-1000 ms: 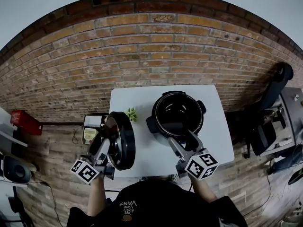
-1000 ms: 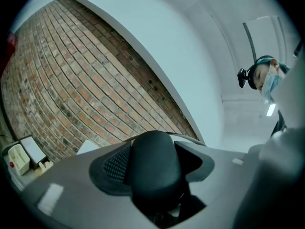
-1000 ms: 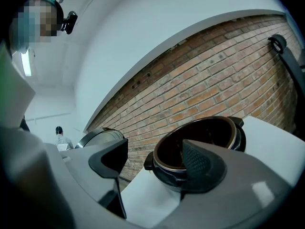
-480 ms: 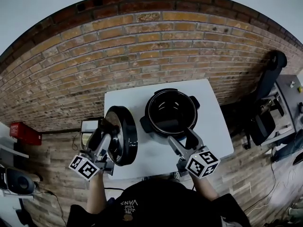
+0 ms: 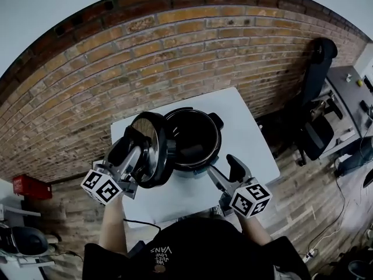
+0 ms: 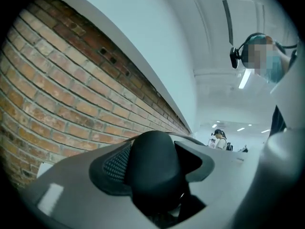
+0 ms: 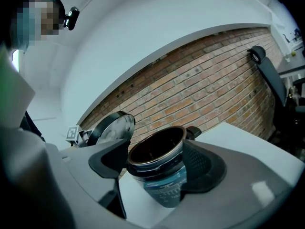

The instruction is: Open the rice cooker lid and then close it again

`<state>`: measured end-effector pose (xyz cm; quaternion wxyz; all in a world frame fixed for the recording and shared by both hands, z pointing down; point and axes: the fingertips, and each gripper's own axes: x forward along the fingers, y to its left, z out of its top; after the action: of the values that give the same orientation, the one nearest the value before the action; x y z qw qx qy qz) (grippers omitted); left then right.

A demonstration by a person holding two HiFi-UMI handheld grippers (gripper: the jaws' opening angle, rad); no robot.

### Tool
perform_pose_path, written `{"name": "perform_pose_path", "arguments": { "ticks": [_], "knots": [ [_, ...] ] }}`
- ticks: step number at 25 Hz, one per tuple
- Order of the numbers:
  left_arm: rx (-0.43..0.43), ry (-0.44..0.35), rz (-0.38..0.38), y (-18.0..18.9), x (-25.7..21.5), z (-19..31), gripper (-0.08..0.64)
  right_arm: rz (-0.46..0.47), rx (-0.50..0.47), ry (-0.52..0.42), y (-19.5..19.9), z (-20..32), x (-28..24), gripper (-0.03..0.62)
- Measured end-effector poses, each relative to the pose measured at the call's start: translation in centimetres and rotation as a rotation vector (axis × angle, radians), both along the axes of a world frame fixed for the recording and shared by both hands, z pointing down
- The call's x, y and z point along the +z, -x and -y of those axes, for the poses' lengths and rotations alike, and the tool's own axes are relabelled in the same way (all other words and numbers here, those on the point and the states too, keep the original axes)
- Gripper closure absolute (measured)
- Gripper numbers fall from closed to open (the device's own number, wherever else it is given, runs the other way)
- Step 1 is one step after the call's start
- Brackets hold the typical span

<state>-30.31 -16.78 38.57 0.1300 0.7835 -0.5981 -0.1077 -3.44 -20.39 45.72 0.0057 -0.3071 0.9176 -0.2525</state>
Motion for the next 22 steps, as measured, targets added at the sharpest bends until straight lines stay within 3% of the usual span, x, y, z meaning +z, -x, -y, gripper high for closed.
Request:
{"name": "perform_pose_path", "arguments": {
  "ticks": [7,11,16,22],
  "knots": [
    [0.209,0.05,0.153,-5.9,0.0,6.4,0.279,-0.002,0.092,0.018,-4.4,0.9,0.8,0.242],
    [0.344,0.066,0.284,-9.5,0.4,9.0,0.279,0.001,0.132,0.022,-6.7,1.5,1.2,0.242],
    [0.498,0.114,0.44,-13.6,2.3,11.2,0.279,0.006,0.17,0.03,-8.8,1.9,1.7,0.242],
    [0.624,0.189,0.613,-16.1,5.1,12.3,0.279,0.009,0.2,0.038,-10.5,2.5,2.3,0.242]
  ]
}}
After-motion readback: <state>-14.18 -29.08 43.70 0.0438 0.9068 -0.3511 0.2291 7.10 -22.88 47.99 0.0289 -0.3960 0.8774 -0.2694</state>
